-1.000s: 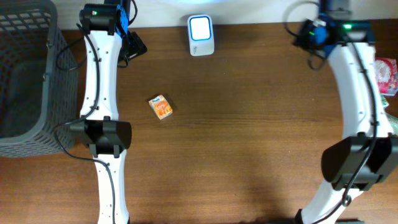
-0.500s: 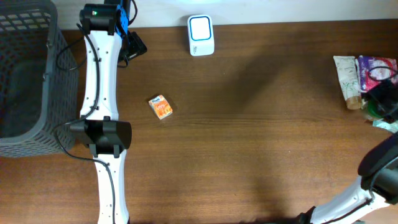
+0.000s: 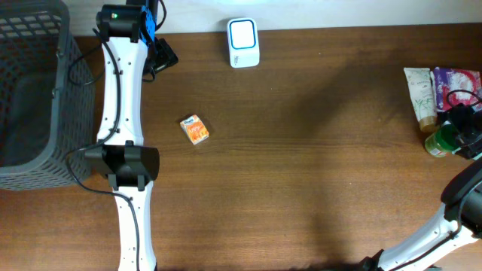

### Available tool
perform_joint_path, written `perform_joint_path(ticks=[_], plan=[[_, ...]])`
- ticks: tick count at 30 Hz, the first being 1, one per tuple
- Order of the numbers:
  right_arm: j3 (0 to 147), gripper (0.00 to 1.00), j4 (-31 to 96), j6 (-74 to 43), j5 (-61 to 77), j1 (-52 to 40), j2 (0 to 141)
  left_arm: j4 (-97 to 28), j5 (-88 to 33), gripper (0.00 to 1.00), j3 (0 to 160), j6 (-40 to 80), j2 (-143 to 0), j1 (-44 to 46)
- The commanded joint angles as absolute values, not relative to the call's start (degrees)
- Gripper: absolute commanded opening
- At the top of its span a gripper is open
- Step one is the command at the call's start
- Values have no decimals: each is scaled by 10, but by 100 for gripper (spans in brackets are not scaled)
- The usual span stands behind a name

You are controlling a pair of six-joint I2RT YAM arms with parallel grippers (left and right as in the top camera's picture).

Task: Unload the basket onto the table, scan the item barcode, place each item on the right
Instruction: 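Carry the green jar to the far right and release it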

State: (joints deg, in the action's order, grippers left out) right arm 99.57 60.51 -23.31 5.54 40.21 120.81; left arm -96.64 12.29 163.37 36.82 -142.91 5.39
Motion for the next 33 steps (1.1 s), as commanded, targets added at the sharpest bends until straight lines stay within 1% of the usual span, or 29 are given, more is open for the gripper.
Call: perform_joint_path(ticks=[1,2,3,4,5,7,8,10,11,15,19,21,23,25,26,28,29,31,33], plan=[[1037,82,634,-230,88,401,1191,-967,129,99,1632,359,-1427,53],[1061,82,657,-229,104,401,1183,-967,129,99,1632,359,-1427,53],[1101,86,695,-229,121,401,1172,-967,129,99,1632,359,-1427,53],[1136,92,729,-229,133,399,1165,-967,129,99,1632,359,-1427,53],[1172,94,763,-229,145,394,1157,-967,129,99,1632,359,-1427,53],[1229,95,821,-224,181,376,1147,-967,129,99,1632,359,-1427,53],[1244,98,839,-190,219,360,1146,-967,129,99,1632,359,-1427,53],[1248,99,858,-117,288,317,1146,-967,129,99,1632,359,-1427,53],[1243,99,865,-99,291,281,1147,-967,129,99,1632,359,-1427,53],[1220,99,859,-92,245,149,1149,-967,129,99,1632,359,-1427,53],[1208,99,801,-92,173,25,1151,-967,129,99,1632,359,-1427,53],[1208,99,775,-93,145,-26,1155,-967,129,99,1632,359,-1427,53],[1208,99,759,-93,83,-64,1159,-961,127,99,1632,360,-1427,53],[1208,99,757,-94,36,-81,1159,-962,100,99,1632,360,-1427,53],[1208,99,758,-95,24,-82,1159,-967,41,99,1632,354,-1427,53],[1208,99,760,-95,-1,-63,1159,-967,-166,99,1631,237,-1427,54],[1208,99,761,-94,-3,-51,1159,-967,-219,99,1631,222,-1427,57],[1208,99,761,-94,-11,-18,1159,-967,-231,99,1631,152,-1427,75],[1208,99,761,-94,-11,1,1159,-967,-218,99,1615,134,-1427,98]])
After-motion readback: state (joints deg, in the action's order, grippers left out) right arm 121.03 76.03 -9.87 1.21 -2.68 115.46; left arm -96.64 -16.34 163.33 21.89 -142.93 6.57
